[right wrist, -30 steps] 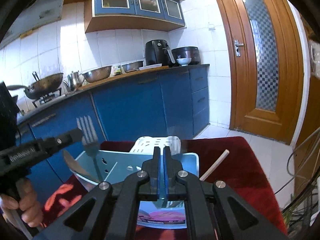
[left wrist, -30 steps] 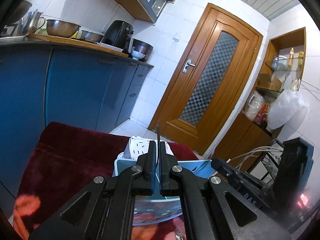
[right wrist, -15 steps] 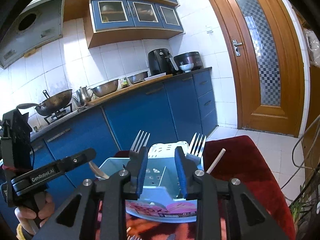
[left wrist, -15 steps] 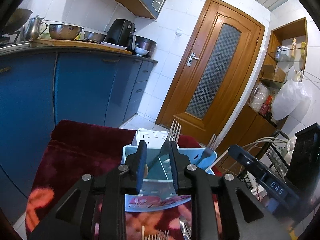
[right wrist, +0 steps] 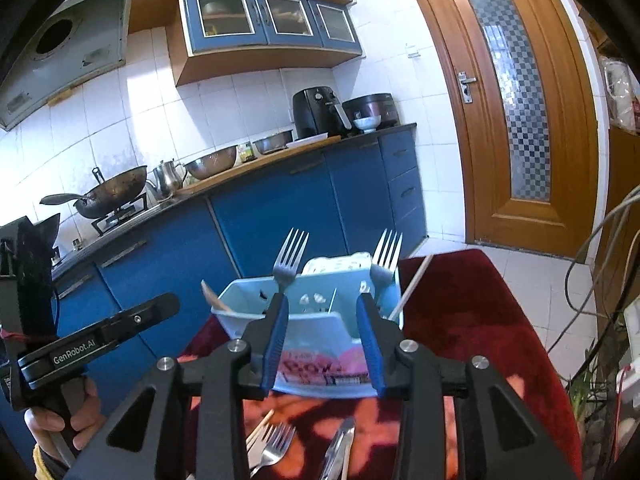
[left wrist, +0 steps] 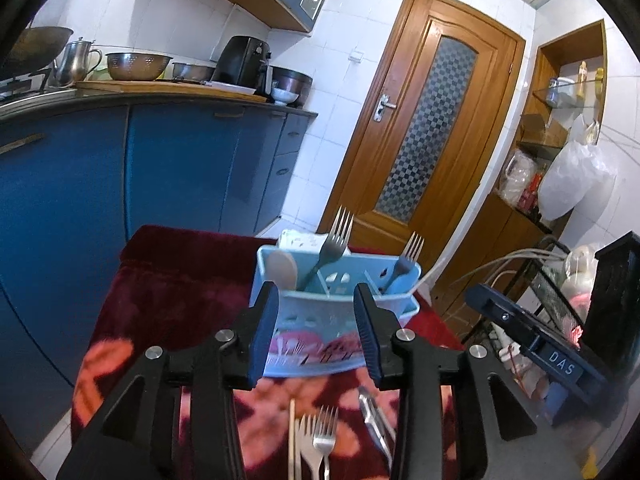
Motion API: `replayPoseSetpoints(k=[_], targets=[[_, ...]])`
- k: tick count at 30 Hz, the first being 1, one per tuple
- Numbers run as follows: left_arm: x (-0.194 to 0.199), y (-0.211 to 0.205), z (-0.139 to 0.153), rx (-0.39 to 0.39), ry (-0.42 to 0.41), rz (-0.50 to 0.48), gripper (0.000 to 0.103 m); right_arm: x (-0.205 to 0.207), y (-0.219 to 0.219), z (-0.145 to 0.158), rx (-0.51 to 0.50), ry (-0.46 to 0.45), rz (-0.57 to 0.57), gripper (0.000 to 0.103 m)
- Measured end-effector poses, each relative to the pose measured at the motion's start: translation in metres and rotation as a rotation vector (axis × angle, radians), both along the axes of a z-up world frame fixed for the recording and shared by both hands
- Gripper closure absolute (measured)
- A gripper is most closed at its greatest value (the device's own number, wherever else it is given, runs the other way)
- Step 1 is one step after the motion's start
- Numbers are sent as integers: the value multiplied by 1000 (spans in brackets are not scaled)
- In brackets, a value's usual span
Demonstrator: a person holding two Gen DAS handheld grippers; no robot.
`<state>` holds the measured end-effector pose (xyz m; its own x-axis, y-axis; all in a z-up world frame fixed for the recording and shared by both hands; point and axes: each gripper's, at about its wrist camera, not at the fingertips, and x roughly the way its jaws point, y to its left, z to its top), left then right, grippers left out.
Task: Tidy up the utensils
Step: 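Open the left tool to drop its fork in while the right tool releases its fork, then move both tools back down to the utensils on the napkin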
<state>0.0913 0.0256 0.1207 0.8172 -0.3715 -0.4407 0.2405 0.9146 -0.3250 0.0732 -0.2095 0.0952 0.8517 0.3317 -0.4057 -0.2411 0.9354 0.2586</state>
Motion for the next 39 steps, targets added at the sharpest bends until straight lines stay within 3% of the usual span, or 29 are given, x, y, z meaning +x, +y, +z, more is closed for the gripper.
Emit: replayPoseSetpoints(k=[10,26,39], targets=[[-24,3,-25,57,98,10,63,-20,4,-29,-3,91,1,61],[-29,-6,-87,164,304,-22,63,-38,2,-82,-9,229,0,57],[-38,-19,-115,252,382,-68,63,-49,4,-108,-27,314,16,56]])
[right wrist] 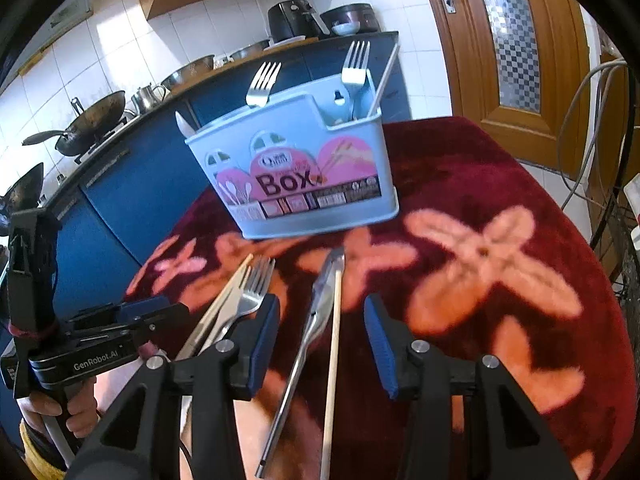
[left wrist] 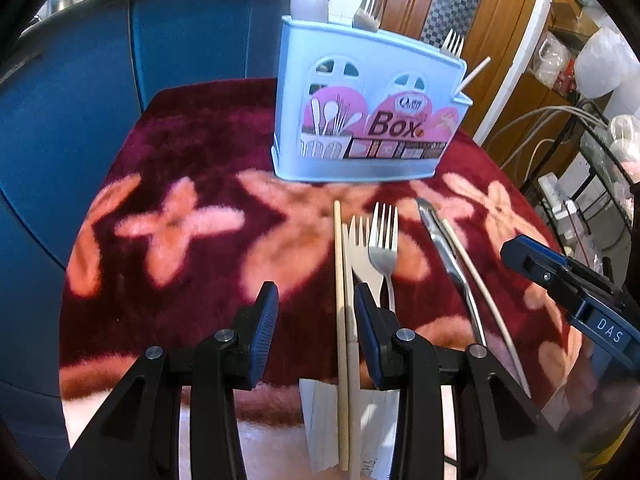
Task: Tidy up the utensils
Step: 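Move both tools back down to the utensils on the napkin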
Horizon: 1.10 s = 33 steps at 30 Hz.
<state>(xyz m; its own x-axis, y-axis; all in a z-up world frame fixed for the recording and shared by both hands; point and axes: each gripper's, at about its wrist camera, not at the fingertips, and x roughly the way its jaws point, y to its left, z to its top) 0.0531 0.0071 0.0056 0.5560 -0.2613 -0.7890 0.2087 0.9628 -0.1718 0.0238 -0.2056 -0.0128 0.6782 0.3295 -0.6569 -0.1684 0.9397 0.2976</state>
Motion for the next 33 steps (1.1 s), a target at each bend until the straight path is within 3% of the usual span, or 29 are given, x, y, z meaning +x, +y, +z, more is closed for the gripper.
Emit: replayPoseSetpoints(k=[9,19,24,33], targets=[[-2,-3,-12,24,37,-24,63,-4,1,-14,-13,41,11,55],[1,-8,-14,61,11,-15,61,-5,-1,-28,-34,83,9,55],[6,-2,-16,44,21,1,61,-5,0,-30,-45,82,16,54],[-2,-9,-14,91,14,-41,61,-6,2,-31,-61,78,25,52]])
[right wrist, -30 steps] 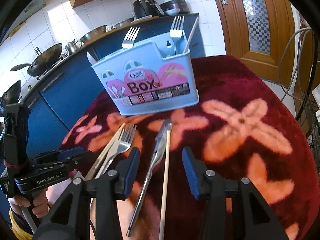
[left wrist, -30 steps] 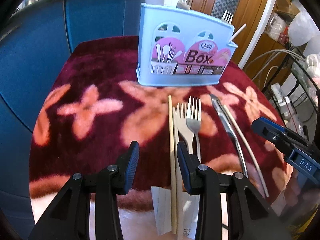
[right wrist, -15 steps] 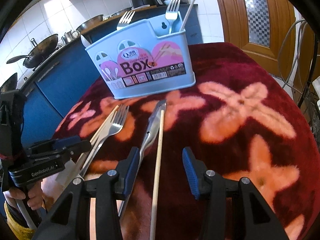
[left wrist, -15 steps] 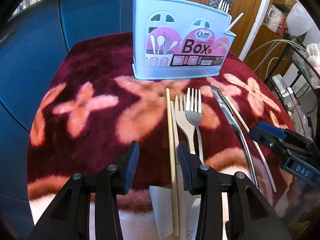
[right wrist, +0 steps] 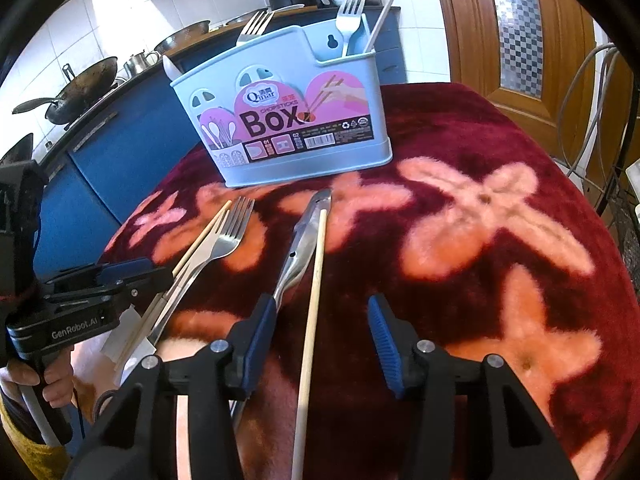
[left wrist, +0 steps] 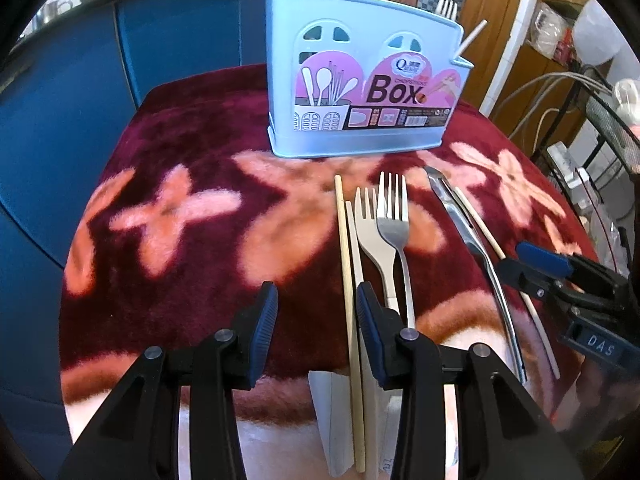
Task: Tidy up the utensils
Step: 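Move both tools back down to the utensils on the napkin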
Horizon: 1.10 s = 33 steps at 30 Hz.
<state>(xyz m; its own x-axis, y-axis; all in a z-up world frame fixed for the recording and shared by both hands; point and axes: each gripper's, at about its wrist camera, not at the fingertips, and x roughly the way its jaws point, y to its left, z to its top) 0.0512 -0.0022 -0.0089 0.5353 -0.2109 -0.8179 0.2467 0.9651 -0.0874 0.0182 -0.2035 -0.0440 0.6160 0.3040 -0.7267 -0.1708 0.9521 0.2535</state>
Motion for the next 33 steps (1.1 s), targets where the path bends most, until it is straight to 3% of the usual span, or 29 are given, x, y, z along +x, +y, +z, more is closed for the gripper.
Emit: replayPoseSetpoints(k=[6,14,25,33], targets=[[5,-2,1,31,15,-12,60,1,0,0,-2,7,2,52],[29,0,-1,-20,92,8,60,1,0,0,-1,7,3,52],[23,-13,-5,128,10,27,55,1,0,0,-1,7,2,51],[36,-23,-5,144,0,-5,56,12,0,2,-15,25,11,52]])
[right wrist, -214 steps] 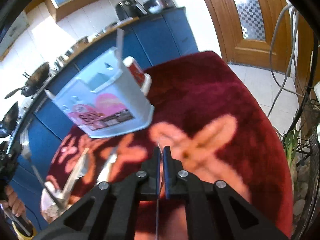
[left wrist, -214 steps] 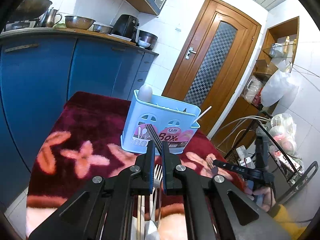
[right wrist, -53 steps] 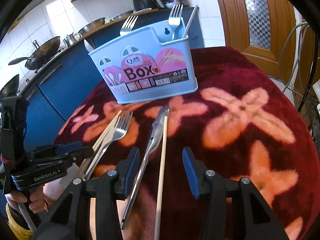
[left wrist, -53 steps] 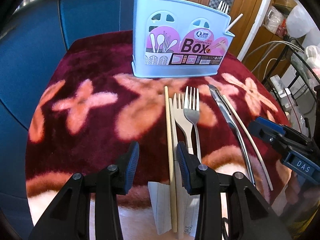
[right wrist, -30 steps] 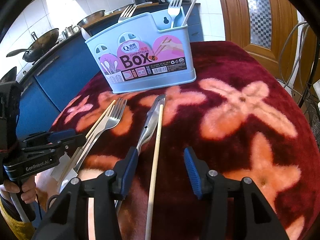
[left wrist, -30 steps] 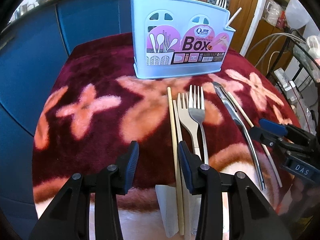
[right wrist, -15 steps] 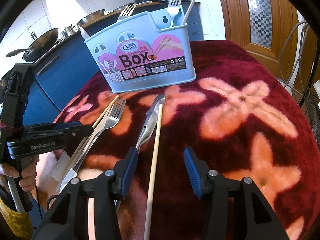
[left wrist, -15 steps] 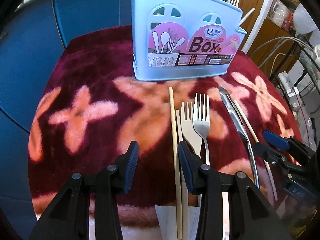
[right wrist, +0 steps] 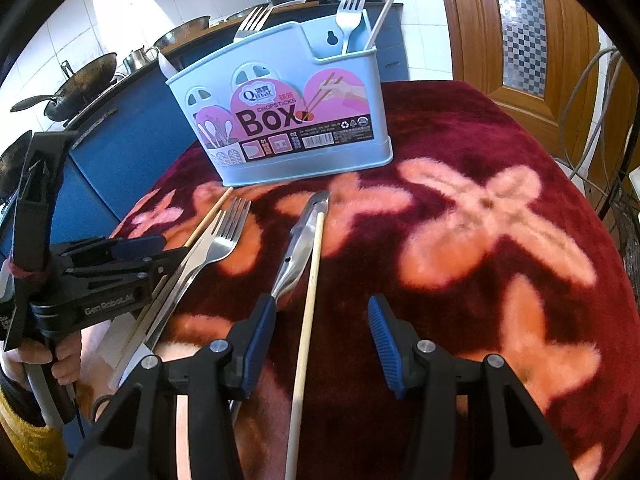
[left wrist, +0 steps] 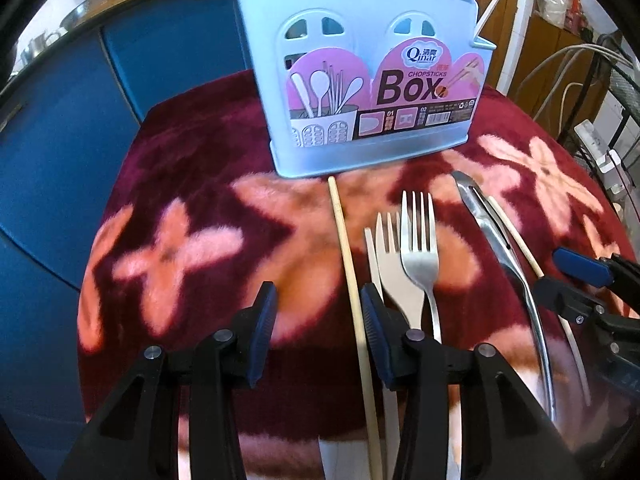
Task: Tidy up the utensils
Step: 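Move both tools back down to the utensils on the napkin, then grasp a wooden chopstick with the left tool while the right tool grasps another chopstick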
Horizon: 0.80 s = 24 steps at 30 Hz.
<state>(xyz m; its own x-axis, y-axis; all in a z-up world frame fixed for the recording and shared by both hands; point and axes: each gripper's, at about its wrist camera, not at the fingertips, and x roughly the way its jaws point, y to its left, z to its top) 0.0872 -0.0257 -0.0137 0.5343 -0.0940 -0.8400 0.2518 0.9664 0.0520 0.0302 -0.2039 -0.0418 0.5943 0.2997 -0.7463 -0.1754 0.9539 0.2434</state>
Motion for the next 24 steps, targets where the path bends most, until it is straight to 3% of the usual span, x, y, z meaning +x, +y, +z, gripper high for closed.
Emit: replayPoseSetpoints(k=[4,6,12,14,16,19,24], targets=[[16,4,-1,-42,32,8,56,13,2,-1,-37,25,2,57],[22,6,-2,-65,44,15,58,17,5,-2,-77,20,0,69],[33,8,-4,-127,51,13,86,27,-2,-4,-72,22,-24,93],[36,9,-4,-165,63,19,97,29,-5,-3,-47,32,-26,94],[35,10,-3,-217,74,22,101,30,-9,-1,-12,29,-30,97],[34,15,1,-296,76,23,101,27,-16,2,54,18,-39,97],[18,27,17,-378,5,22,101,18,-18,17,116,-51,-33,97]])
